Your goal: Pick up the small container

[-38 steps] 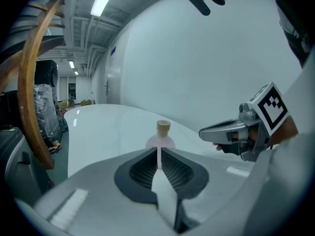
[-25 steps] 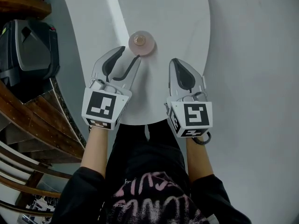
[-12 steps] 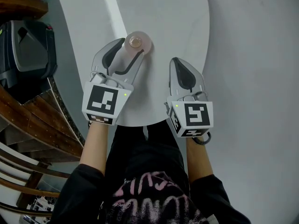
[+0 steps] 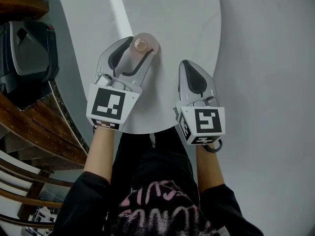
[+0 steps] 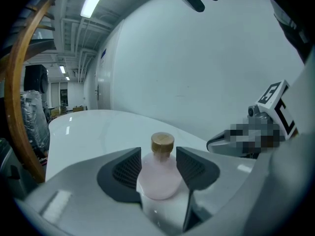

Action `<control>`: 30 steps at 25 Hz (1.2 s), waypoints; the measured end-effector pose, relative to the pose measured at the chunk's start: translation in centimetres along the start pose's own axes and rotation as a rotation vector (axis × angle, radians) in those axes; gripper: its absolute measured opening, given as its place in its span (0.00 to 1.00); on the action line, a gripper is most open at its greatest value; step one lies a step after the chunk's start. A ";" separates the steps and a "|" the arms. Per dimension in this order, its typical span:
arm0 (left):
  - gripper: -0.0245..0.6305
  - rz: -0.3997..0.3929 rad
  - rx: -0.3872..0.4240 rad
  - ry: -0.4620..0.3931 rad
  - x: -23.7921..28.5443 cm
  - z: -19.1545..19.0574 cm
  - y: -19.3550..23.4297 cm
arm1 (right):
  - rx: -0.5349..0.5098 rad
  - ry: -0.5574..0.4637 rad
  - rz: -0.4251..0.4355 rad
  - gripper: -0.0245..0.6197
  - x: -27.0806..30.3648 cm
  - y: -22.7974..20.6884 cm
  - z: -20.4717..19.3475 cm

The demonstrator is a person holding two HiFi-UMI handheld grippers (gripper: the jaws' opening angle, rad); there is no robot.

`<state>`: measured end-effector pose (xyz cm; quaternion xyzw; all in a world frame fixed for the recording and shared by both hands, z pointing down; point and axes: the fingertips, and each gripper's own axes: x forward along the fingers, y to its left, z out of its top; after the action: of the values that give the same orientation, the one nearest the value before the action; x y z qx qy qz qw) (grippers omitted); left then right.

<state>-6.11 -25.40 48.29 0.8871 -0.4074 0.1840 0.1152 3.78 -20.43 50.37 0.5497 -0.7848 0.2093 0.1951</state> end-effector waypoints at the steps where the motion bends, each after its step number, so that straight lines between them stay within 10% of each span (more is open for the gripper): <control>1: 0.36 0.000 0.001 -0.001 0.0 0.1 0.1 | -0.001 0.001 0.000 0.05 0.0 0.1 0.1; 30: 0.26 -0.015 0.044 -0.058 0.4 0.4 -0.8 | 0.006 0.018 -0.016 0.05 -0.2 -0.4 -1.1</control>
<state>-5.15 -25.36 48.03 0.8973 -0.3999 0.1663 0.0850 4.34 -19.82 51.23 0.5546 -0.7781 0.2149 0.2020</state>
